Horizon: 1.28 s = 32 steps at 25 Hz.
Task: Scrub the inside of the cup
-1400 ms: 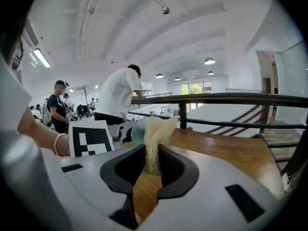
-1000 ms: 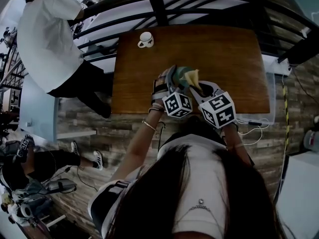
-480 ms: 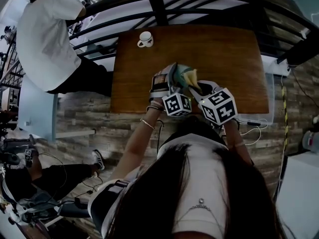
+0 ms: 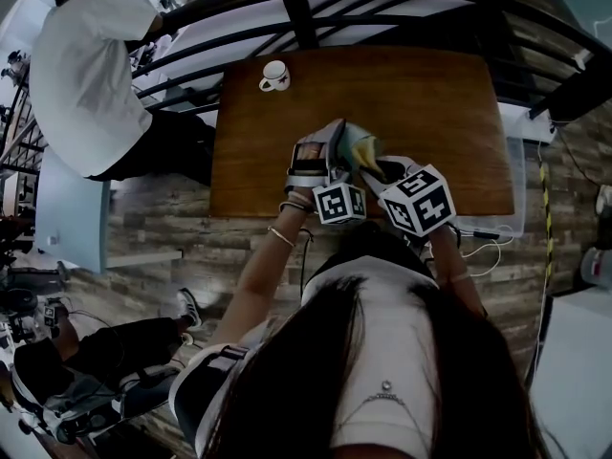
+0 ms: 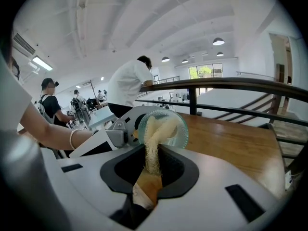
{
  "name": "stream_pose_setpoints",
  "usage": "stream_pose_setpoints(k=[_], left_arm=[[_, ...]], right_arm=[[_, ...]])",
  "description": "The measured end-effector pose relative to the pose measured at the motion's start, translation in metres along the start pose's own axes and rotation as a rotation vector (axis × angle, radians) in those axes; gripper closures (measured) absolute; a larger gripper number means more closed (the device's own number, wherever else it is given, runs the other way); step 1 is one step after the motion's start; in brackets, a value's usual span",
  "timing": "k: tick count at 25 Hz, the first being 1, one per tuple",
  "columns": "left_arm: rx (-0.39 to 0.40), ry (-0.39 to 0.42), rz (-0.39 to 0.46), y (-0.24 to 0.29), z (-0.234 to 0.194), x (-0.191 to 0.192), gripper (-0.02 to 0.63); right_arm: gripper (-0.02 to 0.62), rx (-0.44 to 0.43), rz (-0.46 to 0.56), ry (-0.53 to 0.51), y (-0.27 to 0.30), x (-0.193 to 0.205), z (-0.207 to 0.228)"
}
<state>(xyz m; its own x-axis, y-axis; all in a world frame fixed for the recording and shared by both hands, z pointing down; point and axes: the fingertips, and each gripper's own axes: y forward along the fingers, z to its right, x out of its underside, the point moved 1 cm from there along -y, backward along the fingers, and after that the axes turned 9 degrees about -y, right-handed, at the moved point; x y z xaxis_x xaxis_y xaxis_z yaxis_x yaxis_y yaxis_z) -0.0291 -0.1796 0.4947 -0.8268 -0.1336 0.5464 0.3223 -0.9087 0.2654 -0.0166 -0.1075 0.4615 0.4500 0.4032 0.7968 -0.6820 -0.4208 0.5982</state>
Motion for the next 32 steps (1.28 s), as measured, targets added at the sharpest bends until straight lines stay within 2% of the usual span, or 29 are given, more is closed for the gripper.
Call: stream_pose_setpoints(k=[7, 18, 24, 32], left_arm=[[-0.001, 0.040, 0.029, -0.008, 0.002, -0.011, 0.265], [-0.029, 0.076, 0.079, -0.013, 0.000, -0.021, 0.265], [-0.044, 0.053, 0.083, -0.015, -0.004, -0.020, 0.266], [-0.080, 0.006, 0.102, -0.016, -0.015, -0.019, 0.266]], right_arm=[[0.506, -0.082, -0.007, 0.062, -0.001, 0.003, -0.008], [0.511, -0.292, 0.102, 0.327, -0.002, -0.009, -0.014], [0.512, -0.365, 0.154, 0.405, -0.004, -0.015, -0.016], [0.514, -0.485, 0.291, 0.569, -0.008, -0.035, -0.013]])
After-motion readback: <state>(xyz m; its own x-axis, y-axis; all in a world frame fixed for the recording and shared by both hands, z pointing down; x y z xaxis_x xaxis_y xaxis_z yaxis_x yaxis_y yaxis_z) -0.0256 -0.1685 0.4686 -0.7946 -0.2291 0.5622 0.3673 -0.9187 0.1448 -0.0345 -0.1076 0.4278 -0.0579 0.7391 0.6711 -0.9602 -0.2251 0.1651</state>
